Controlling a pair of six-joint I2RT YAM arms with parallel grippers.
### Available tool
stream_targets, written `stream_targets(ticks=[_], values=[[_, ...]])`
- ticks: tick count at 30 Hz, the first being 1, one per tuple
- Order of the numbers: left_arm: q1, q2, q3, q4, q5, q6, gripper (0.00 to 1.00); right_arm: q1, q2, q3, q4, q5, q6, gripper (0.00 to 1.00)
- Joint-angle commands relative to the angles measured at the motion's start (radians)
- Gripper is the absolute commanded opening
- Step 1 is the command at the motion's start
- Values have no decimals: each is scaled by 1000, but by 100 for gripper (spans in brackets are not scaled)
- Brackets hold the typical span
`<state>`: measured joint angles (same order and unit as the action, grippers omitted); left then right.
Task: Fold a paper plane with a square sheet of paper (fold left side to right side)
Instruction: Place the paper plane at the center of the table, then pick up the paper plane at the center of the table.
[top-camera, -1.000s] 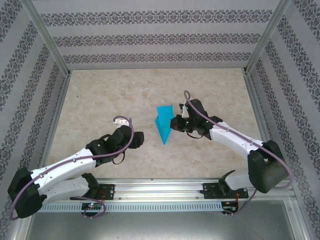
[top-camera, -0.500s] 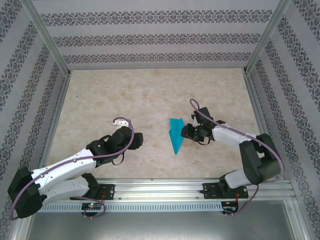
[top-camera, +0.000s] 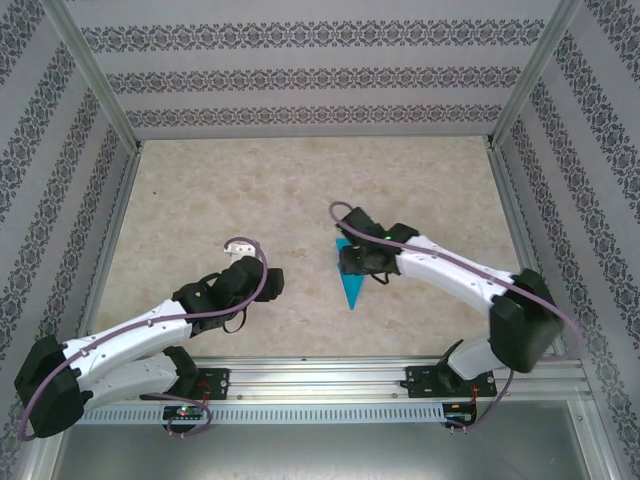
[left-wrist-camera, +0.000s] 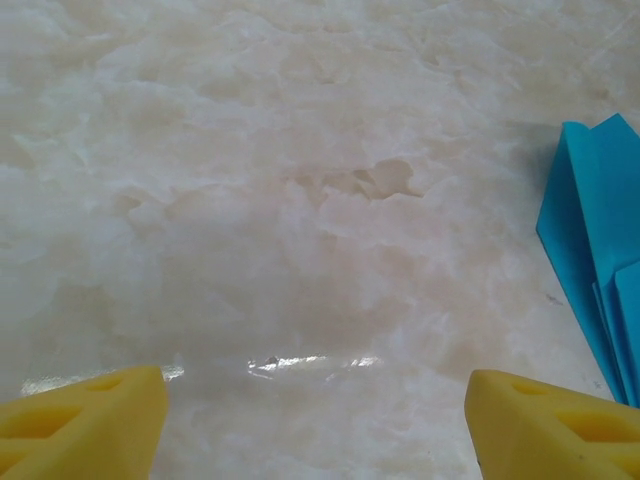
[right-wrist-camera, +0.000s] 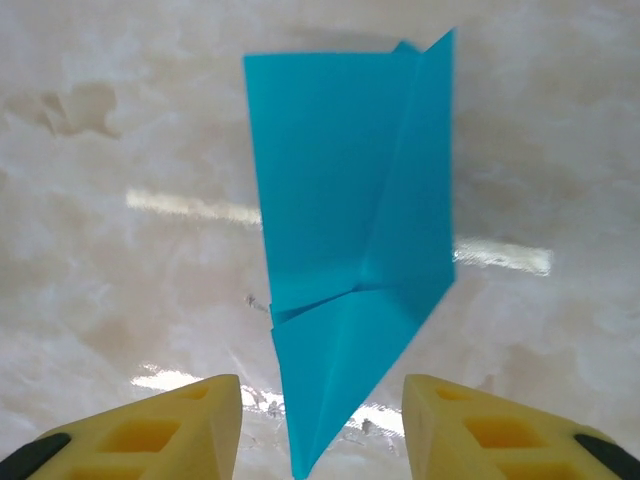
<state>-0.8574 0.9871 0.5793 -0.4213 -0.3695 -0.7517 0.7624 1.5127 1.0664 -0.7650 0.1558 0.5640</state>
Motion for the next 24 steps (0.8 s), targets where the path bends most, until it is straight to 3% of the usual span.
stream_targets(ticks=[1,10,24], values=[[11,-33,-18,-9,-23,-18,80,48,118,76,-107,132,24,50],[11,-85,-50,-17,-40,-27,85,106,331,203,-160,197,17,53],[11,-94,-63,-19,-43,-29,89,117,414,216,-153,202,9,50]])
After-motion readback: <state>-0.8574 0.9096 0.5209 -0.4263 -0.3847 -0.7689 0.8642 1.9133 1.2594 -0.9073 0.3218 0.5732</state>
